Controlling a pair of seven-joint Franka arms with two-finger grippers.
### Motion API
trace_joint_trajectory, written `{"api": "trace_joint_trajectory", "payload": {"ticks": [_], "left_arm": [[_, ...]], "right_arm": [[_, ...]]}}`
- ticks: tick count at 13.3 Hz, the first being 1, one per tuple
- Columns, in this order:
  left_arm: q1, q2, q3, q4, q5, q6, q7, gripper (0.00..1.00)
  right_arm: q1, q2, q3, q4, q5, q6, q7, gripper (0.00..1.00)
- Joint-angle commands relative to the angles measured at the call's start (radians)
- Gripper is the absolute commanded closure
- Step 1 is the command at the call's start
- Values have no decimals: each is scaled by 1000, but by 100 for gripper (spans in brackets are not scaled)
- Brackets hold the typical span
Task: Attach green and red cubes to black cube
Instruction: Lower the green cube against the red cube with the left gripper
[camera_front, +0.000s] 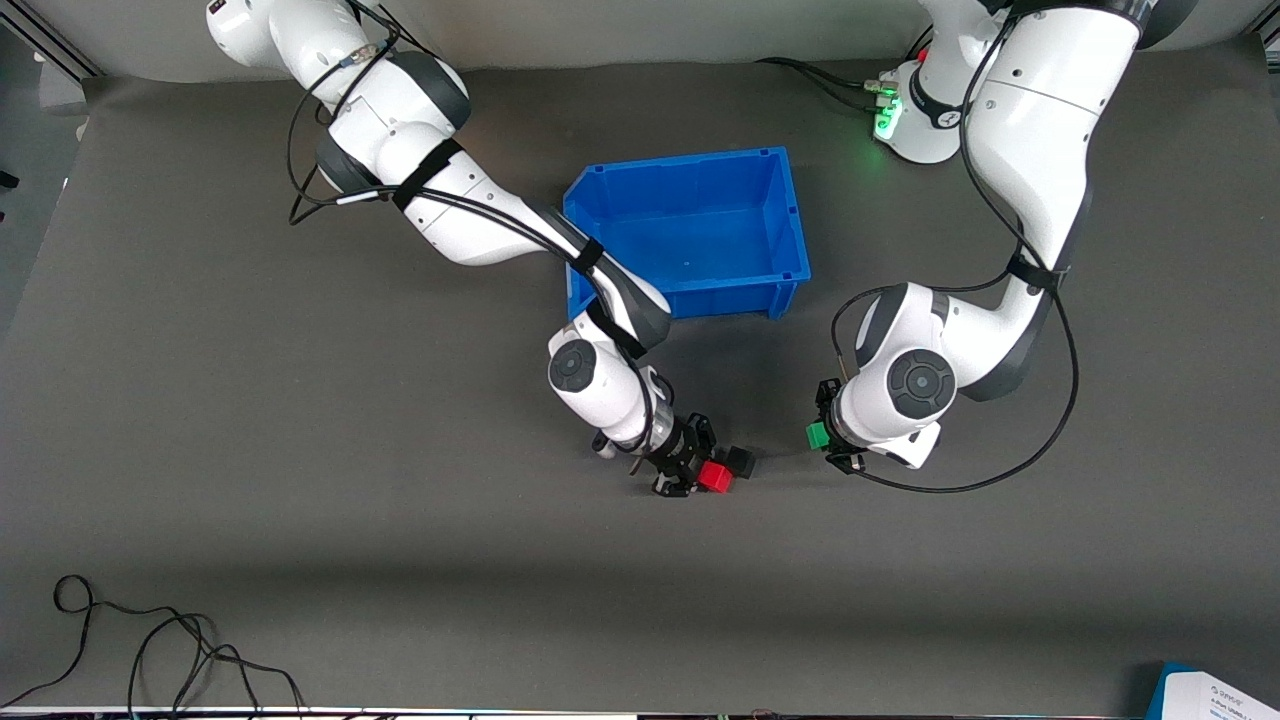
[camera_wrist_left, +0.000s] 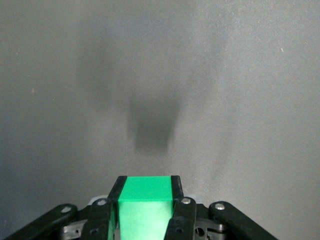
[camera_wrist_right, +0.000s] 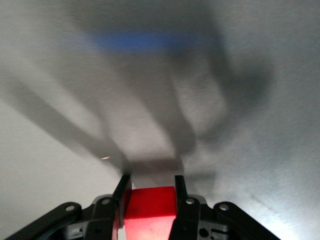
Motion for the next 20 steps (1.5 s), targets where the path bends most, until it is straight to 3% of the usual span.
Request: {"api": "trace_joint_trajectory", "payload": {"ticks": [1, 6, 10, 17, 20], "left_arm": [[-2, 35, 0, 48, 4, -23, 3, 100], [-5, 38, -2, 51, 4, -21, 1, 100], [-31, 63, -5, 82, -3, -11, -11, 100], [-102, 135, -6, 138, -2, 6, -13, 100], [-115, 143, -6, 140, -3, 71, -13, 100]], "right_arm": [[23, 23, -9, 29, 3, 10, 20, 82], [28, 14, -17, 29, -28, -13, 3, 82], [23, -3, -35, 35, -51, -147, 0, 82], [19, -30, -32, 38, -62, -164, -24, 82], [17, -44, -34, 37, -62, -164, -23, 82]]}}
